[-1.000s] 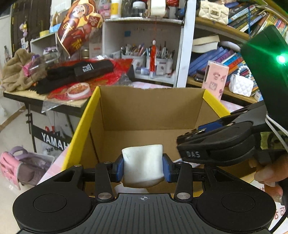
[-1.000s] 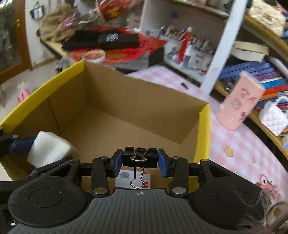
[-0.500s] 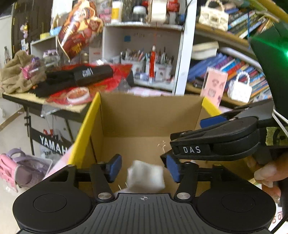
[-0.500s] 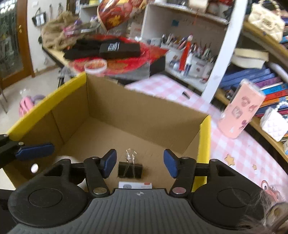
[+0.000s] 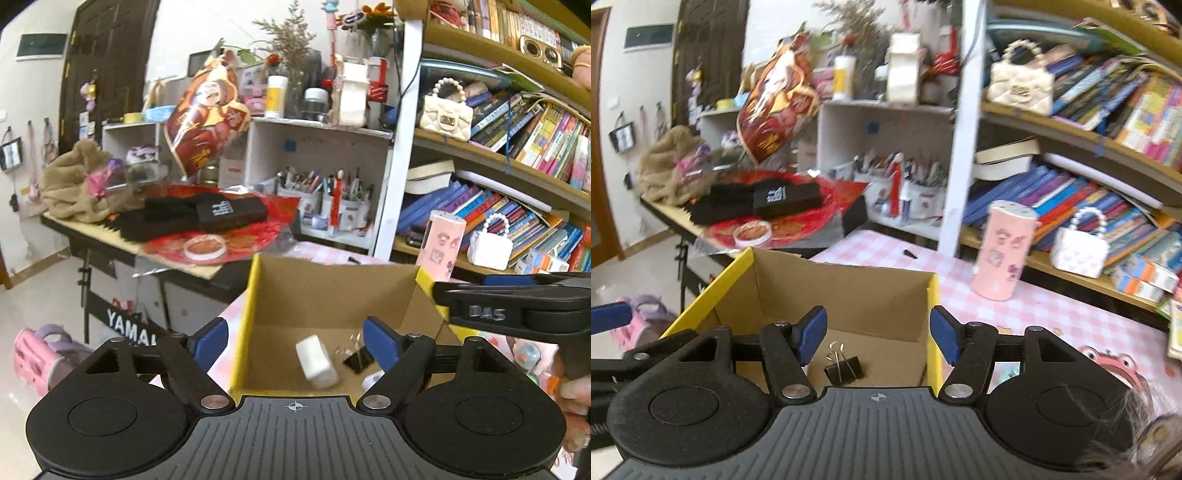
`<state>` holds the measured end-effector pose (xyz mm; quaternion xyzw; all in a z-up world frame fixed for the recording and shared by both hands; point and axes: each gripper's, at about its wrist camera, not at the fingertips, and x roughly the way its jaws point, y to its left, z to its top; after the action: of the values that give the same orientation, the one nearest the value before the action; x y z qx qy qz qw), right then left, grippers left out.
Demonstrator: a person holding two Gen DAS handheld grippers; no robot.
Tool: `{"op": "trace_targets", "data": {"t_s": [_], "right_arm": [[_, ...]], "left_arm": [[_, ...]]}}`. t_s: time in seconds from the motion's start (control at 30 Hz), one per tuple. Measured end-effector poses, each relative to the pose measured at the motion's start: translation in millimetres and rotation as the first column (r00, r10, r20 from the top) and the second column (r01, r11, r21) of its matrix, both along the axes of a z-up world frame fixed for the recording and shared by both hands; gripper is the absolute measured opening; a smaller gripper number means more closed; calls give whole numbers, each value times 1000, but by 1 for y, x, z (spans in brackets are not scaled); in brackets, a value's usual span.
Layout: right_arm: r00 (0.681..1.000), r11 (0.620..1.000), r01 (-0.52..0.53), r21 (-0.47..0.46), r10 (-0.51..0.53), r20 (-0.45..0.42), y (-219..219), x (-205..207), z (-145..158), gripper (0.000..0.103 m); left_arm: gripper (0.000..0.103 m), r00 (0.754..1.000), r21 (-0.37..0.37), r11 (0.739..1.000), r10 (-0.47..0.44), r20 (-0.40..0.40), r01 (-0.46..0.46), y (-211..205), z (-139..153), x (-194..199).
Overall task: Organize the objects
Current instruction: 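Move both tools back toward the remaining toys on the table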
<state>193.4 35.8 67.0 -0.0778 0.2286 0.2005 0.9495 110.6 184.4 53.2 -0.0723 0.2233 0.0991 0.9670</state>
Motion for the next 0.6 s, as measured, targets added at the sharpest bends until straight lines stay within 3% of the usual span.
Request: {"op": "trace_targets", "data": {"t_s": [0.17, 0.43, 0.6], "right_arm": [[999, 999, 43, -9, -43, -24, -8, -34, -13, 60], [985, 997, 60, -56, -68, -157, -4, -87, -48, 63], [983, 994, 77, -71, -88, -161, -6, -119, -60, 63]], "left_arm": [[83, 999, -20, 999, 35, -37, -36, 9, -10, -31], [83, 990, -27, 998, 45, -133, -49, 2, -35, -75], [83, 985, -24, 999, 36, -170, -40, -3, -45, -97]]}}
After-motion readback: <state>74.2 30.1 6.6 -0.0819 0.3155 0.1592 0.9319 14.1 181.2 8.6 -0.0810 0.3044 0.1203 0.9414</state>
